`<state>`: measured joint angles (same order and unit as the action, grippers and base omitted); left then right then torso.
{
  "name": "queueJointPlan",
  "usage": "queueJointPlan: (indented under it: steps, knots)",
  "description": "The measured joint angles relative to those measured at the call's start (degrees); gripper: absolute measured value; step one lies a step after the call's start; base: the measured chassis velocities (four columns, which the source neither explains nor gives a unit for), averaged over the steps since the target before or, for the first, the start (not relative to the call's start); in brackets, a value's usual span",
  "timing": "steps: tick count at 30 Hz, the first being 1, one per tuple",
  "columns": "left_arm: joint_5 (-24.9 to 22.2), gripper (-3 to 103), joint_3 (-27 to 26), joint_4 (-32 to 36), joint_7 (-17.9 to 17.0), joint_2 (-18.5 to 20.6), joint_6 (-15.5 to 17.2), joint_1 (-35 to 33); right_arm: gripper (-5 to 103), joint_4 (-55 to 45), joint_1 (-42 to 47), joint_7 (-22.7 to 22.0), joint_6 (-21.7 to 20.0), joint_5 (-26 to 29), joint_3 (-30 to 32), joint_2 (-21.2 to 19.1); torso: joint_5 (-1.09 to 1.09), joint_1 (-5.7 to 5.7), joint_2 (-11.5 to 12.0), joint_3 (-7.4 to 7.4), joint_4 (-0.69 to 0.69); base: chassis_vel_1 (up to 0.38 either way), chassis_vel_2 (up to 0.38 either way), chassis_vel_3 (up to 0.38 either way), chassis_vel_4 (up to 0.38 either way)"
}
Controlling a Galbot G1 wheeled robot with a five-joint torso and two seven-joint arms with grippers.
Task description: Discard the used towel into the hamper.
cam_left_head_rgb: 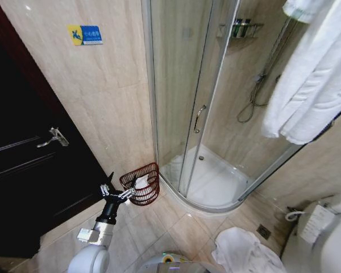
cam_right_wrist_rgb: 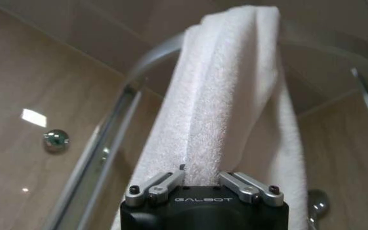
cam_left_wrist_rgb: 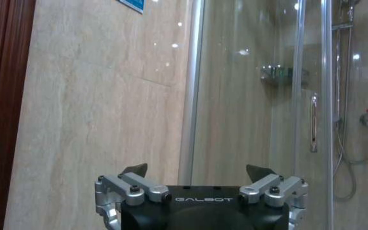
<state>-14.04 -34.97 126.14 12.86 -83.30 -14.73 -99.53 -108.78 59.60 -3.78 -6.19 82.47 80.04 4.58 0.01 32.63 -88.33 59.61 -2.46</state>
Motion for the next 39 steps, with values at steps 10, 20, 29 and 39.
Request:
queueJointPlan:
  steps: [10,20,29,39]
  knots:
    - [0.0,100,0.0,0.0,0.0,0.0,0.0,0.0,5,-6.6,3.1,2.3,0.7,-0.7,3.7,5.8,-0.03,0.00,0.0,0.00,0.00,0.000,0.000,0.000,0.000]
    - [0.0,100,0.0,0.0,0.0,0.0,0.0,0.0,5,-14.5,7.2,4.9,-0.8,-2.4,5.6,14.0,0.02,0.00,0.0,0.00,0.00,0.000,0.000,0.000,0.000]
    - [0.0,100,0.0,0.0,0.0,0.0,0.0,0.0,5,-21.0,9.8,8.4,-0.7,-5.7,4.7,19.9,-0.02,0.01,0.0,0.00,0.00,0.000,0.000,0.000,0.000]
    - [0.0,100,0.0,0.0,0.0,0.0,0.0,0.0,5,-26.8,20.6,15.7,1.7,-9.5,9.1,28.6,0.00,0.01,0.0,0.00,0.01,0.000,0.000,0.000,0.000]
